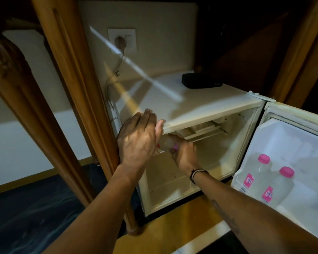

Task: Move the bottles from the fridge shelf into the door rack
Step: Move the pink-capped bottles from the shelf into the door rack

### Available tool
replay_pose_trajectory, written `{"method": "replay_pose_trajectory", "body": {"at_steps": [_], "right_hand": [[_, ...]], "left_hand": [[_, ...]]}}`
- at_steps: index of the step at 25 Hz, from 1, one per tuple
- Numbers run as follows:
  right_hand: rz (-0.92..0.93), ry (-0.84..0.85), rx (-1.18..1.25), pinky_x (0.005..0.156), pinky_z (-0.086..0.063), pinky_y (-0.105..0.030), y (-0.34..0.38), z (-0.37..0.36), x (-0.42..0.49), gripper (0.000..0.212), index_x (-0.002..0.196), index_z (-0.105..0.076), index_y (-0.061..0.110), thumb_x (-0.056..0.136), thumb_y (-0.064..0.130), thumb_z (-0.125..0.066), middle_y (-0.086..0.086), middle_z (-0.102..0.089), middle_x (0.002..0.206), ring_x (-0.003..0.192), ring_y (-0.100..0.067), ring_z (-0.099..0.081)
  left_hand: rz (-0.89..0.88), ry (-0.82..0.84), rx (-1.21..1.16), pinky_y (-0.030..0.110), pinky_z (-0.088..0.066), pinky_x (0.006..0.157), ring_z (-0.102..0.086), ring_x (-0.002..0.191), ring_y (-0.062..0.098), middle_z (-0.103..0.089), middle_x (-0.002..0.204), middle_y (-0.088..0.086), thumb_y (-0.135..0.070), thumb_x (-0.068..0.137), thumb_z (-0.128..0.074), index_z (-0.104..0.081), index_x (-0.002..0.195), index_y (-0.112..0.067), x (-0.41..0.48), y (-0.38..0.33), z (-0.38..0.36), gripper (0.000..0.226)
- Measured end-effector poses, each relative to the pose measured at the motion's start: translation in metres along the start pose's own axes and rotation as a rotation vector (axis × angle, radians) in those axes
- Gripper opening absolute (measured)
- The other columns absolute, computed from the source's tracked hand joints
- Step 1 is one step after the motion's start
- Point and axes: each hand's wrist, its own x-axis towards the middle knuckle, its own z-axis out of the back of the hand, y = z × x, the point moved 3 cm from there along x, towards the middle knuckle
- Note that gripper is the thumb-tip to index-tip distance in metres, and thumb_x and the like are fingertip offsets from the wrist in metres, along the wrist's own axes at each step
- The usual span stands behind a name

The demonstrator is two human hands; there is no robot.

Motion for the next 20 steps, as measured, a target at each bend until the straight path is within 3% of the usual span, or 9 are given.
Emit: {"method": "replay_pose_trajectory", "body": {"at_steps": [3,5,9,13,15,17,18,20], "right_hand": [[-0.020,0.065,0.061,0.090,-0.061,-0.038,-0.024,0.019,-0.009,0.040,0.124,-0.071,0.023,0.085,0.019,-0.079,-0.001,-0.079,0.107,0.103,-0.022,-0.072],[-0.034,0.081,0.131,0.084,-0.063,-0.029,-0.036,0.053,-0.024,0.050,0.130,-0.068,0.025,0.083,0.016,-0.083,0.006,-0.078,0.110,0.100,-0.011,-0.072],[-0.092,-0.005,0.133,0.081,-0.060,-0.028,-0.054,0.141,-0.045,0.035,0.115,-0.077,0.020,0.081,0.020,-0.086,0.005,-0.076,0.105,0.097,-0.013,-0.070],[-0.083,0.064,-0.026,0.073,-0.063,-0.031,-0.043,0.213,-0.055,0.029,0.108,-0.077,0.016,0.081,0.021,-0.086,0.000,-0.074,0.102,0.082,-0.016,-0.072],[-0.077,0.154,-0.206,0.059,-0.058,-0.023,-0.038,0.244,-0.062,0.025,0.101,-0.077,0.022,0.079,0.025,-0.088,0.008,-0.073,0.087,0.065,-0.009,-0.072],[-0.081,0.242,-0.363,0.055,-0.054,-0.023,-0.032,0.270,-0.071,0.024,0.095,-0.077,0.027,0.076,0.033,-0.089,0.009,-0.075,0.079,0.059,-0.010,-0.073],[-0.078,0.270,-0.426,0.058,-0.052,-0.024,-0.028,0.279,-0.075,0.024,0.093,-0.078,0.028,0.075,0.037,-0.090,0.008,-0.076,0.078,0.061,-0.012,-0.074],[-0.056,0.282,-0.551,0.067,-0.053,-0.030,-0.023,0.292,-0.082,0.026,0.092,-0.079,0.027,0.074,0.043,-0.089,0.007,-0.075,0.085,0.076,-0.014,-0.072]], "left_hand": [[-0.025,0.033,0.069,0.056,-0.054,0.114,-0.064,0.141,0.040,-0.070,0.147,0.019,-0.051,0.118,-0.024,-0.070,0.144,-0.005,-0.007,0.013,-0.012,0.070],[-0.034,0.083,0.088,0.060,-0.043,0.124,-0.052,0.152,0.043,-0.060,0.157,0.022,-0.053,0.118,-0.016,-0.058,0.153,-0.002,-0.006,0.018,-0.013,0.076],[-0.104,0.115,0.124,0.061,-0.030,0.130,-0.041,0.159,0.044,-0.051,0.165,0.025,-0.050,0.116,-0.021,-0.046,0.161,0.001,-0.006,0.007,-0.005,0.072],[-0.134,0.063,0.099,0.052,-0.017,0.134,-0.045,0.156,0.044,-0.052,0.163,0.028,-0.048,0.118,-0.015,-0.035,0.161,0.000,-0.007,0.009,-0.001,0.067],[-0.153,0.061,0.126,0.054,-0.028,0.131,-0.051,0.152,0.043,-0.056,0.159,0.028,-0.043,0.115,-0.028,-0.047,0.158,0.002,-0.007,0.004,0.002,0.066],[-0.166,0.080,0.131,0.058,-0.039,0.125,-0.051,0.152,0.043,-0.055,0.160,0.028,-0.040,0.112,-0.032,-0.054,0.156,0.004,-0.009,0.003,0.004,0.066],[-0.165,0.111,0.093,0.056,-0.031,0.130,-0.044,0.156,0.041,-0.049,0.165,0.028,-0.039,0.112,-0.030,-0.050,0.159,0.004,-0.009,0.005,0.004,0.067],[-0.127,0.178,-0.021,0.040,0.003,0.136,-0.028,0.164,0.036,-0.037,0.173,0.026,-0.039,0.113,-0.025,-0.040,0.165,0.002,-0.010,0.009,0.003,0.068]]}}
